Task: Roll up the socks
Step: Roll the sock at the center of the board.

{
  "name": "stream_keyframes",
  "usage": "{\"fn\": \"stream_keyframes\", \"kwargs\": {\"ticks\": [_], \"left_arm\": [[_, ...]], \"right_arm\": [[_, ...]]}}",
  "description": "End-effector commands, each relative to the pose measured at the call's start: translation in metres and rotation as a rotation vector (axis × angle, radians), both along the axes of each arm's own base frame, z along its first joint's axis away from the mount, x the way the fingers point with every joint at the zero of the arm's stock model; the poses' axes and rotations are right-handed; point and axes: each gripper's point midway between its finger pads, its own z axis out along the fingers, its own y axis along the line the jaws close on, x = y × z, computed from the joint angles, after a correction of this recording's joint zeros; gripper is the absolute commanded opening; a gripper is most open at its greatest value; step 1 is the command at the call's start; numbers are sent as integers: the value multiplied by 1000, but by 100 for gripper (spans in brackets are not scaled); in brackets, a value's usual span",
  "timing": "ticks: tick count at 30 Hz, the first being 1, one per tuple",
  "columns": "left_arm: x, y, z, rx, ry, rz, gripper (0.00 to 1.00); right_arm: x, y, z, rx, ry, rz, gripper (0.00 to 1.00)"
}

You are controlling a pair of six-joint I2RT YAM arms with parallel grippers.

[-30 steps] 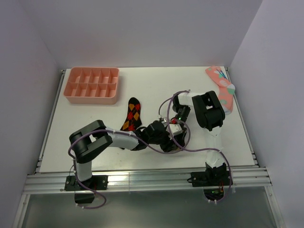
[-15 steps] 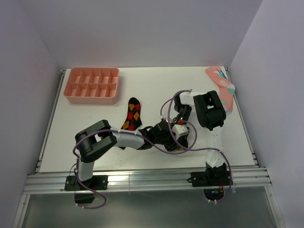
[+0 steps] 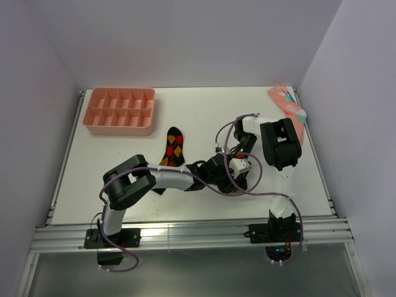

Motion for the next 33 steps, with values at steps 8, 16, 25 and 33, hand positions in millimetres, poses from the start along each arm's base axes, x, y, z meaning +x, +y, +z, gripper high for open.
{"fn": "stream_keyframes", "kwargs": {"ticks": [8,16,25,33], "left_arm": [[-41,46,-82,306,256,-11,0],[-42,50,-76,282,408,-29,0],[-37,53,-71,317,522,16,0],[-37,48,-54,352,621,48,0]], "right_arm": [[67,14,23,207,-300,-193,49],[92,-10,39,219,-400,-343,49],[113,-39,50,172,-593,-483,49],[110,-60,54,187,-677,-518,49]]}}
